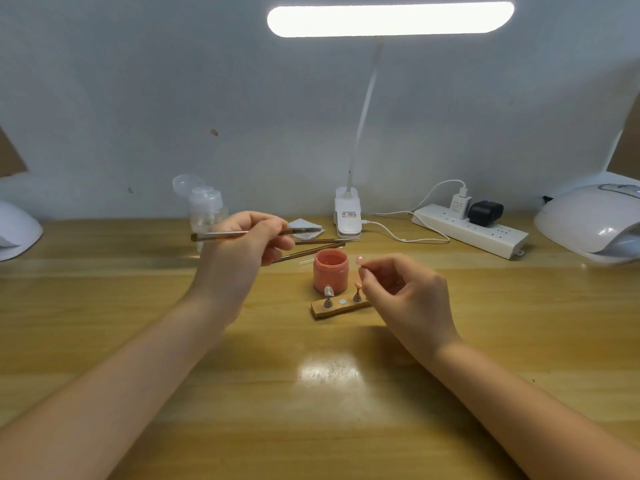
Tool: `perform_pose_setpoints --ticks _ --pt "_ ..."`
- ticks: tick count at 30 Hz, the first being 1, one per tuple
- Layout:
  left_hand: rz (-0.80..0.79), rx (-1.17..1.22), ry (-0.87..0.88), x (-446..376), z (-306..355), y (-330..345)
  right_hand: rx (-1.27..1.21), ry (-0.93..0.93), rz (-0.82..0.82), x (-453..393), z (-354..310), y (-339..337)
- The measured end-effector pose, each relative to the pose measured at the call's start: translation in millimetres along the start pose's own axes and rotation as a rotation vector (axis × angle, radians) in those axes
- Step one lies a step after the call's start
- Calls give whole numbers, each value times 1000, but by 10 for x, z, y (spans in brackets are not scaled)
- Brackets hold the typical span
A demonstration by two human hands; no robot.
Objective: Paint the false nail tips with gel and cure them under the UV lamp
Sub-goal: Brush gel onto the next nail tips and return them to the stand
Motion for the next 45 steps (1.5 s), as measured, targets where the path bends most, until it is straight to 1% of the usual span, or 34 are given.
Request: perform_pose_setpoints --ticks 2,4,8,11,15,23,25,28,39,45 --pt "-42 -21 221 212 249 61 -42 76 9 -36 36 -26" --pt "-105 -96 377 425 411 162 -83 121 10 -62 35 -35" --pt "-124 -213 567 643 581 254 -118 122 10 -90 -52 -42" --pt "-144 -248 654 729 618 304 -135 109 16 -101 -99 -49" --pt "-174 -250 695 779 632 362 -143 85 10 -96 -144 -39" --pt "-122 -270 697 762 608 318 -127 49 10 -91 -182 -45" --pt "-98 -272 691 749 617 292 -122 35 5 -90 -198 -42" --pt "-101 -300 664 731 598 300 -108 20 0 -99 -203 -43" --pt "-50 -277 604 703 588 231 -75 -3 10 -112 -216 -67" --pt "-116 -291 609 717 564 280 -34 -16 26 -126 -220 -99"
Point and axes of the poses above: each hand's wrist, its own x-axis away from the middle knuckle, its own y-axis out of the palm, z = x × y, the point moved 10 cm from there along -x, towards the middle knuckle, and after that the axes turned 7 degrees about z, right-handed, at the moved point
